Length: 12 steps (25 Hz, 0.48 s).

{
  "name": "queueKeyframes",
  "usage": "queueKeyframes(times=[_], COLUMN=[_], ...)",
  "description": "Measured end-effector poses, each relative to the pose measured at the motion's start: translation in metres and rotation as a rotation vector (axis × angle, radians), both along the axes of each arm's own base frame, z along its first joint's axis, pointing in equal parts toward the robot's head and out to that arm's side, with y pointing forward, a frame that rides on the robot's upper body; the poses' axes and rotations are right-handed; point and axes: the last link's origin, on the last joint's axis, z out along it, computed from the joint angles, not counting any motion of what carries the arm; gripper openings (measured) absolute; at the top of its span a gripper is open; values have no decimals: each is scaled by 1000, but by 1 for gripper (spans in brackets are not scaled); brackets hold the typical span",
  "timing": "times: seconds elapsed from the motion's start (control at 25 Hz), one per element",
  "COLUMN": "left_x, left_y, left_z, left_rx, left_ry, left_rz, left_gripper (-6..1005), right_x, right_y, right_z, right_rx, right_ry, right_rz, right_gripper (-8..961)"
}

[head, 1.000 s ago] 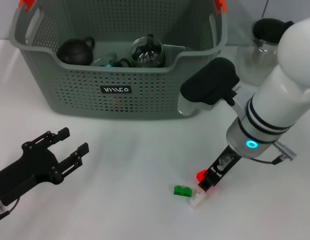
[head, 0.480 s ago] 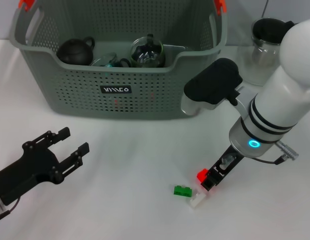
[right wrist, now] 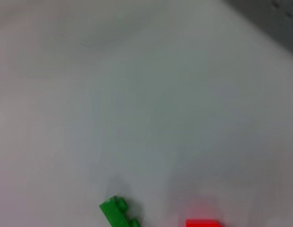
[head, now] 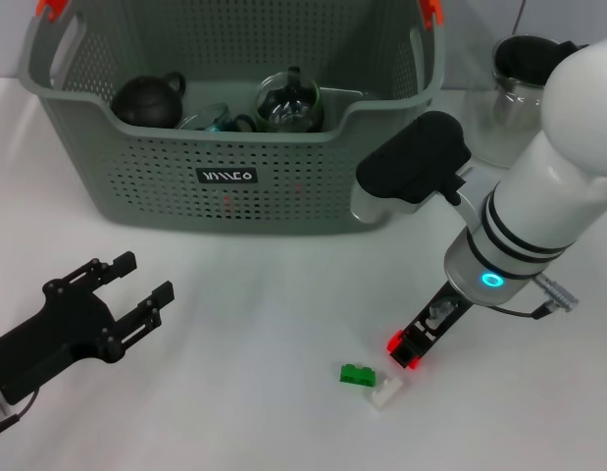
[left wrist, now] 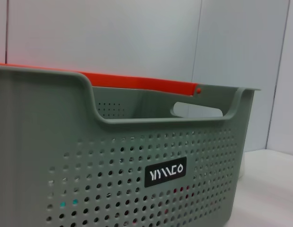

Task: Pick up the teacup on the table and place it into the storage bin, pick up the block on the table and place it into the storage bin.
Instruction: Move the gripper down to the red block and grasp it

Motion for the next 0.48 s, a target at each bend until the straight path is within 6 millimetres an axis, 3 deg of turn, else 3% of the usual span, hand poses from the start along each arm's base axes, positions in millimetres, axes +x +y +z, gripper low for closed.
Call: queueKeyframes(times=[0.48], left_x=[0], left_y=[1], left_z=[0], left_rx=[-2], left_ry=[1], left_rz=[-1], left_gripper=[629], right_x=[-4], right_y=[0], right_z=[-5], right_rx=[-9], right_ry=[-2], right_rz=[41], right_gripper=[542])
